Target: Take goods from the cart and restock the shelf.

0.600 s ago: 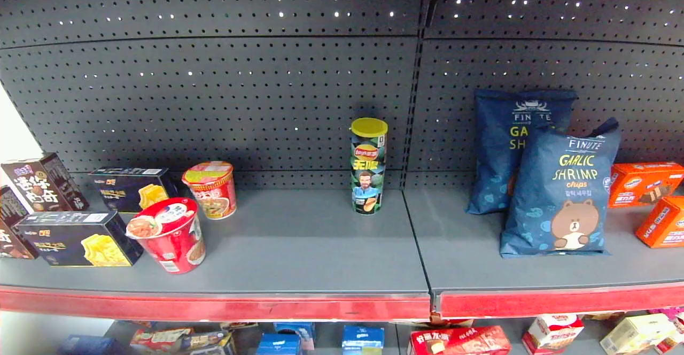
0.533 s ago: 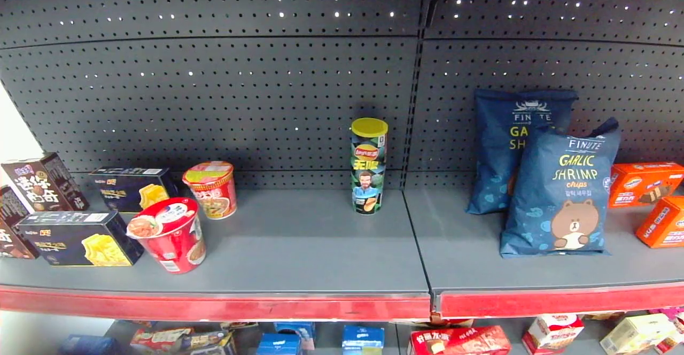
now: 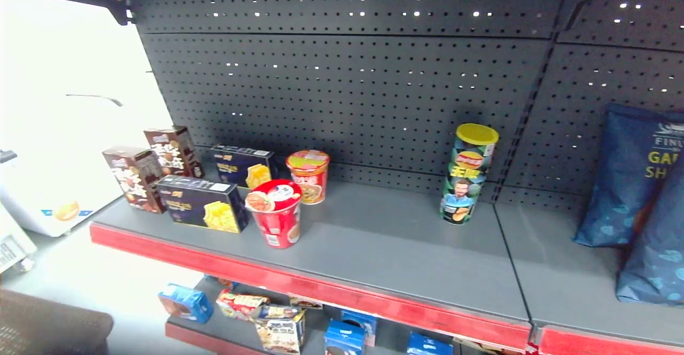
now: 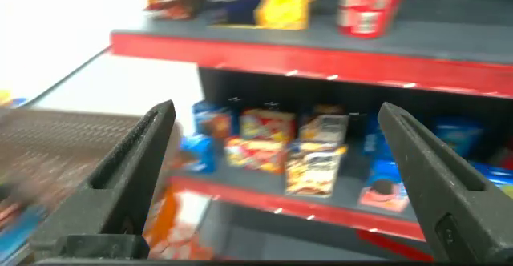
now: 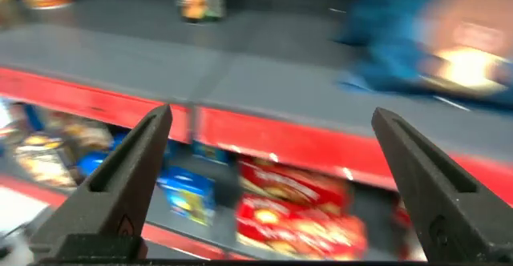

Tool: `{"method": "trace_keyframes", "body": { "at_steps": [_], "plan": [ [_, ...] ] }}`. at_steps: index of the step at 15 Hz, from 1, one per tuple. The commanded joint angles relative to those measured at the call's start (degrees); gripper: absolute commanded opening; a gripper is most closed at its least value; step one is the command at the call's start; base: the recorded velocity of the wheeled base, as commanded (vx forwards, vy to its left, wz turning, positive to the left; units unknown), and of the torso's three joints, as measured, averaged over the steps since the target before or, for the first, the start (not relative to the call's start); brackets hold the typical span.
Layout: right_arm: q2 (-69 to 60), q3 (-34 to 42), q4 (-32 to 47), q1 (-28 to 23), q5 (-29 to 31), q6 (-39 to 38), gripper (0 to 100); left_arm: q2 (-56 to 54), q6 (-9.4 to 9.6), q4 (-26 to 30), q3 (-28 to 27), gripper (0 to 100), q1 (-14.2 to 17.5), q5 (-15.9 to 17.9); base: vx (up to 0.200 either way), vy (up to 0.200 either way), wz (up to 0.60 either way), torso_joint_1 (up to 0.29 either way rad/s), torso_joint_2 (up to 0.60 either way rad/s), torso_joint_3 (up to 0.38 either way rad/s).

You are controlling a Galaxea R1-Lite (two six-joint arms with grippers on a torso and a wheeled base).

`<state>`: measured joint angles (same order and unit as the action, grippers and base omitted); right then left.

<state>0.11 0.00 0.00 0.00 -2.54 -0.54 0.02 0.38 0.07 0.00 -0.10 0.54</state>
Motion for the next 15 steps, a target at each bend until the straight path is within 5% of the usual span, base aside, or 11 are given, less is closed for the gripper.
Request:
{"method": "trace_keyframes", "body": {
  "at_steps": [1,15],
  "plan": [
    [0.0,0.0,0.0,0.0,0.0,0.0,100,0.0,0.06,0.0,-0.1,100,0.0,0.0,0.0,0.0,0.6,-0.002,0.0,0.002],
    [0.1,0.0,0.0,0.0,0.0,0.0,100,0.0,-0.03,0.0,0.0,100,0.0,0.1,0.0,0.0,0.6,0.002,0.0,0.002]
  ]
}}
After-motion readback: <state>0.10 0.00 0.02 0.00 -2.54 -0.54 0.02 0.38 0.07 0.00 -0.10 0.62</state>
